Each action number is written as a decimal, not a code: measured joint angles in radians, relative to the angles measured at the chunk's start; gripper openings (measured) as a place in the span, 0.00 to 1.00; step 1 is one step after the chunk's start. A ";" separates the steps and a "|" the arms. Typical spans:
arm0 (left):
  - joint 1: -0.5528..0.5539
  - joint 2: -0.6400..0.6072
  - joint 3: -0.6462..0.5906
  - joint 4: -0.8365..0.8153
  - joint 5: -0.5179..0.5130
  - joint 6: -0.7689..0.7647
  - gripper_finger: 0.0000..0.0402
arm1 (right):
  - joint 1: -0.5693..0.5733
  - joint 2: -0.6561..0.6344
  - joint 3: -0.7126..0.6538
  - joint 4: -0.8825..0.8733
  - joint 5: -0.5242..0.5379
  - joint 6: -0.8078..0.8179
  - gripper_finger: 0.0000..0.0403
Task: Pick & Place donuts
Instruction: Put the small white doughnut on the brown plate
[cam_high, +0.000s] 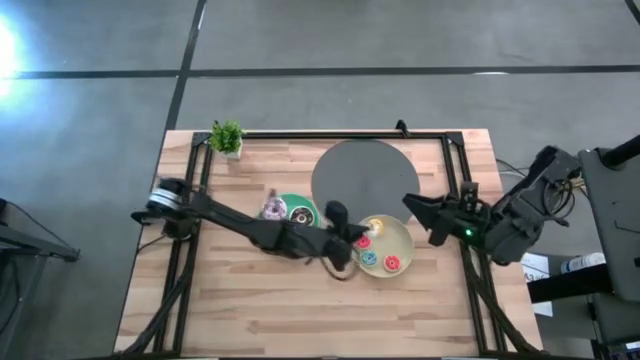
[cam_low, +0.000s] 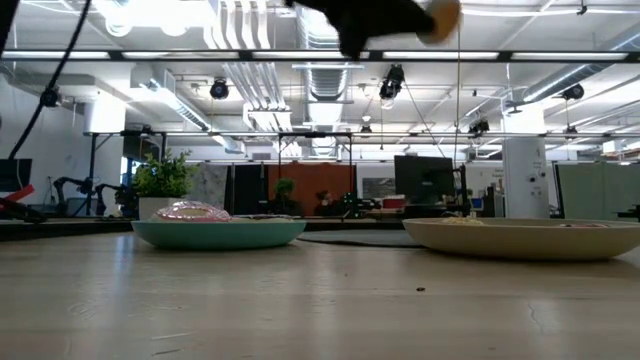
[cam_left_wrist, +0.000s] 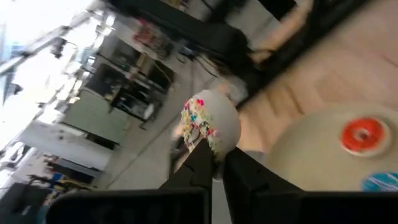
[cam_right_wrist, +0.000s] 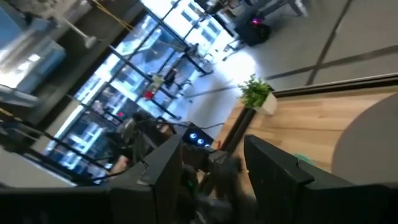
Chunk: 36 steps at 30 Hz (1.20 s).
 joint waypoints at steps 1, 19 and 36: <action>0.004 0.044 0.022 -0.013 0.006 -0.003 0.00 | -0.001 0.012 0.024 -0.042 -0.001 0.021 0.41; 0.141 0.599 0.784 -0.715 0.076 -0.167 0.01 | 0.000 0.045 0.140 -0.197 -0.056 0.130 0.41; 0.177 0.728 1.016 -0.964 0.234 -0.284 0.05 | 0.002 -0.002 0.139 -0.205 -0.079 0.074 0.41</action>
